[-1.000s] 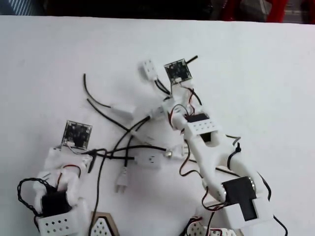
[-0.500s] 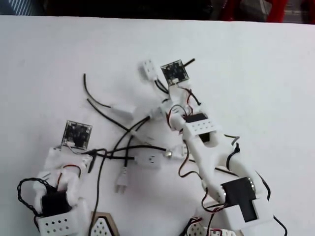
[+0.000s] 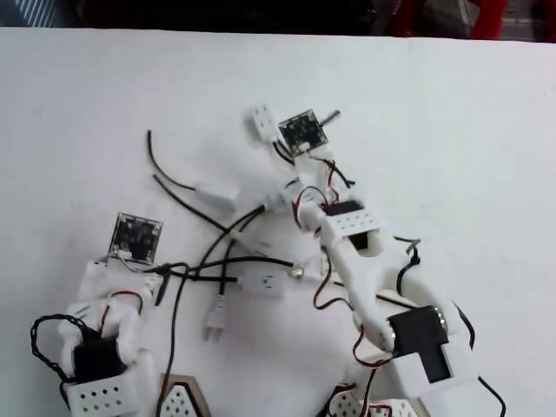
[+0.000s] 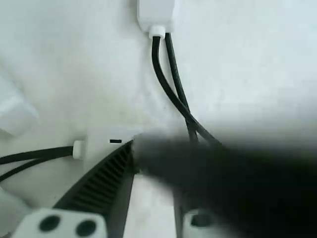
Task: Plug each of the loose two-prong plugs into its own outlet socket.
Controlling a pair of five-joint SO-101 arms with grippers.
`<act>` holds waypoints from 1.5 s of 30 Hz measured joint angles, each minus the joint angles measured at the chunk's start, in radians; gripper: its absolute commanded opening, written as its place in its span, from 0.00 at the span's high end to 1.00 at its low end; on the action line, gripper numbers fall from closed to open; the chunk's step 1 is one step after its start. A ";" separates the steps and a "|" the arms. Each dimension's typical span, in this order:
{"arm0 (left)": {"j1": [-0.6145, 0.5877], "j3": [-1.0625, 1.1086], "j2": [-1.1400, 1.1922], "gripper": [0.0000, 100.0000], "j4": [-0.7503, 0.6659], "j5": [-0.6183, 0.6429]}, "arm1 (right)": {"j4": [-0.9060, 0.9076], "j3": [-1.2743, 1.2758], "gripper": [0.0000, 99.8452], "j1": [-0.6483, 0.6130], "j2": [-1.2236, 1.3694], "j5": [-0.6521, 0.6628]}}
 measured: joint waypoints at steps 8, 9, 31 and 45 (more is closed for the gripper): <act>0.000 0.000 0.000 0.73 0.000 0.000 | 0.006 0.000 0.98 -0.002 0.005 0.020; 0.000 0.000 0.000 0.73 0.000 0.000 | 0.006 0.000 0.98 -0.002 0.009 0.020; 0.000 0.017 0.000 0.73 0.000 0.000 | 0.282 -0.051 0.98 0.040 -0.407 0.026; 0.000 0.017 0.000 0.73 0.000 0.000 | 0.068 -0.219 0.98 0.207 -0.350 -0.408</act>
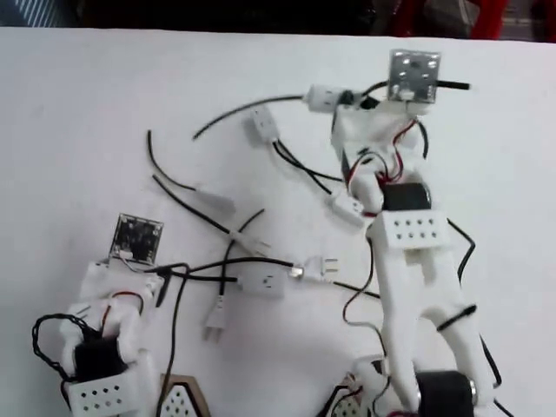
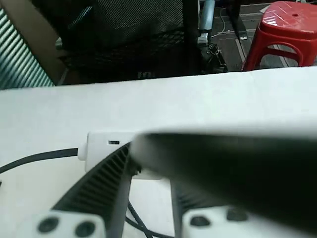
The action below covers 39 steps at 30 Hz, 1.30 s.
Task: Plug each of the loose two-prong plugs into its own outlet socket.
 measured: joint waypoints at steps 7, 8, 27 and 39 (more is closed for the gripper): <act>0.000 0.000 0.000 0.73 0.000 0.000 | -0.092 -0.196 0.97 0.071 0.330 -0.127; 0.000 0.000 0.000 0.73 0.000 0.000 | -0.092 -0.236 0.94 0.077 0.384 -0.130; 0.000 0.000 0.000 0.73 0.000 0.000 | 0.712 -0.753 0.81 0.021 0.572 0.041; 0.000 0.000 0.000 0.73 0.000 0.000 | 1.099 -0.760 0.81 -0.129 0.486 0.167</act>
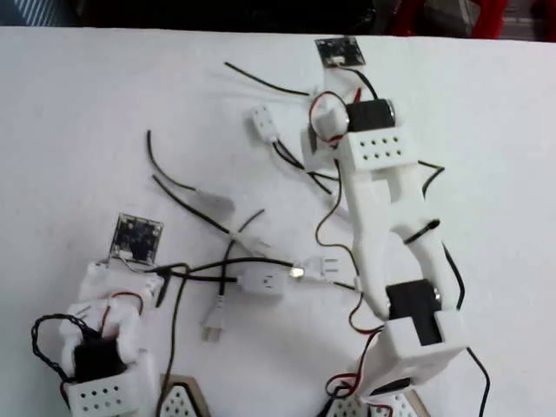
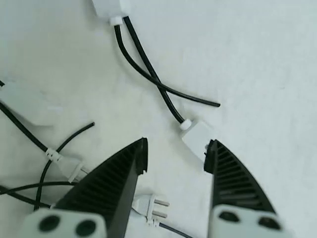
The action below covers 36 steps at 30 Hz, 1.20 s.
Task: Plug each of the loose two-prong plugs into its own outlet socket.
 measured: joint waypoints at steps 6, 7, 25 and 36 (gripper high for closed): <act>0.000 0.000 0.000 0.73 0.000 0.000 | 0.157 0.000 0.81 -0.052 -0.060 0.002; 0.000 0.000 0.000 0.73 0.000 0.000 | 0.186 0.000 0.81 -0.069 -0.063 0.002; 0.000 0.000 0.000 0.73 0.000 0.000 | -0.089 0.471 0.81 -0.328 -0.126 0.249; 0.000 0.000 0.000 0.73 0.000 0.000 | -0.318 0.509 0.86 -0.532 0.028 0.256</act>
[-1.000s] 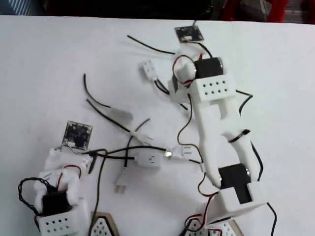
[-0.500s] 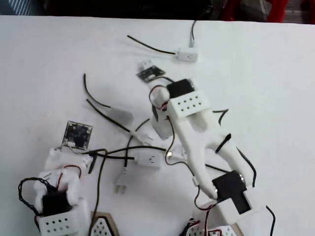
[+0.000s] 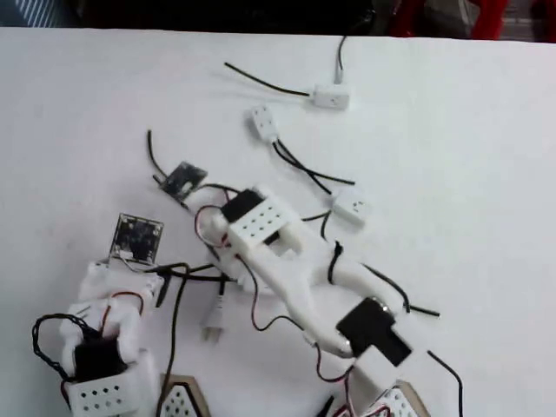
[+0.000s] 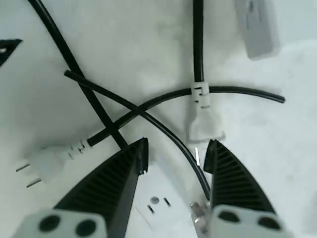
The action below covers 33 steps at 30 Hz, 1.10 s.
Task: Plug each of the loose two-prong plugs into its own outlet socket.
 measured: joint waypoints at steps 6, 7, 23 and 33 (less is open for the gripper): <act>0.000 0.000 0.000 0.73 0.000 0.000 | -0.075 -0.002 0.90 0.005 0.060 0.002; 0.000 0.000 0.000 0.73 0.000 0.000 | -0.078 -0.002 0.90 0.005 0.063 0.002; 0.000 0.000 0.000 0.73 0.000 0.000 | -0.080 -0.041 0.90 0.094 0.149 0.061; 0.000 0.000 0.000 0.73 0.000 0.000 | -0.077 -0.041 0.90 0.107 0.032 0.135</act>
